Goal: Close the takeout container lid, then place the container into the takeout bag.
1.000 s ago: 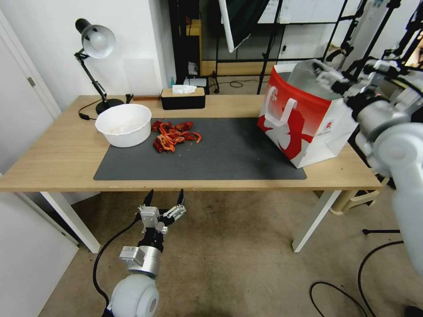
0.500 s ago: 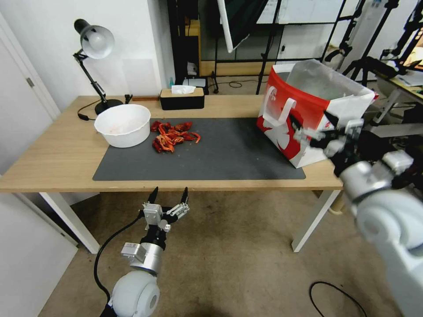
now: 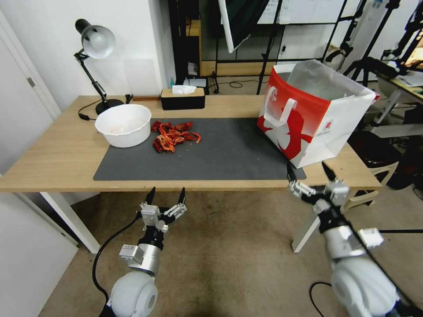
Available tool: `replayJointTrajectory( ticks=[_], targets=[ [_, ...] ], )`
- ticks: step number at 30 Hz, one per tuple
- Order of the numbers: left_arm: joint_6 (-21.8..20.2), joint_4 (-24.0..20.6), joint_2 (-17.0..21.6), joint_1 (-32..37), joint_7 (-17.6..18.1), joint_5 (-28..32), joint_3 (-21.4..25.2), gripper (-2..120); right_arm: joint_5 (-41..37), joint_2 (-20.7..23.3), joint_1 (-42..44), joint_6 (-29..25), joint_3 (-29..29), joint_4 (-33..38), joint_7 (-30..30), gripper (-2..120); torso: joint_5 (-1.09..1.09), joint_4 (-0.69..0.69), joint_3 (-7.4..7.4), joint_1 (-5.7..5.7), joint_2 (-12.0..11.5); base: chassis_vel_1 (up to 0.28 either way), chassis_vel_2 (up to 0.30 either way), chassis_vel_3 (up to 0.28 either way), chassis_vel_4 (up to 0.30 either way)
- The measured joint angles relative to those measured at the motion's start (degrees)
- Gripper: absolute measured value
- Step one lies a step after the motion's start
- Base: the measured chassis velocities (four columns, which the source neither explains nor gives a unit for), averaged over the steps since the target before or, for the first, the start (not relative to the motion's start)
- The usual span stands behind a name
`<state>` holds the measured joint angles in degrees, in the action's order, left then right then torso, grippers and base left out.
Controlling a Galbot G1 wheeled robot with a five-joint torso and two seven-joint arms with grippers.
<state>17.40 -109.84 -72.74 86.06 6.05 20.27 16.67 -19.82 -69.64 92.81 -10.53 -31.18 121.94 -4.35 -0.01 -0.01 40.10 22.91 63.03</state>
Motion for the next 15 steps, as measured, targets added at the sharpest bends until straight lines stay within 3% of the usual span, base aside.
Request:
replayJointTrajectory(
  ticks=[15],
  targets=[
    [3.1, 1.7, 0.0, 1.9, -1.1, -0.7, 2.3, 100, 0.6, -4.9, 1.0, -1.6, 2.4, -5.0, -1.3, 100, 0.01, 0.01, 0.01, 0.00, 0.0, 0.000, 0.000, 0.000, 0.000]
  ],
)
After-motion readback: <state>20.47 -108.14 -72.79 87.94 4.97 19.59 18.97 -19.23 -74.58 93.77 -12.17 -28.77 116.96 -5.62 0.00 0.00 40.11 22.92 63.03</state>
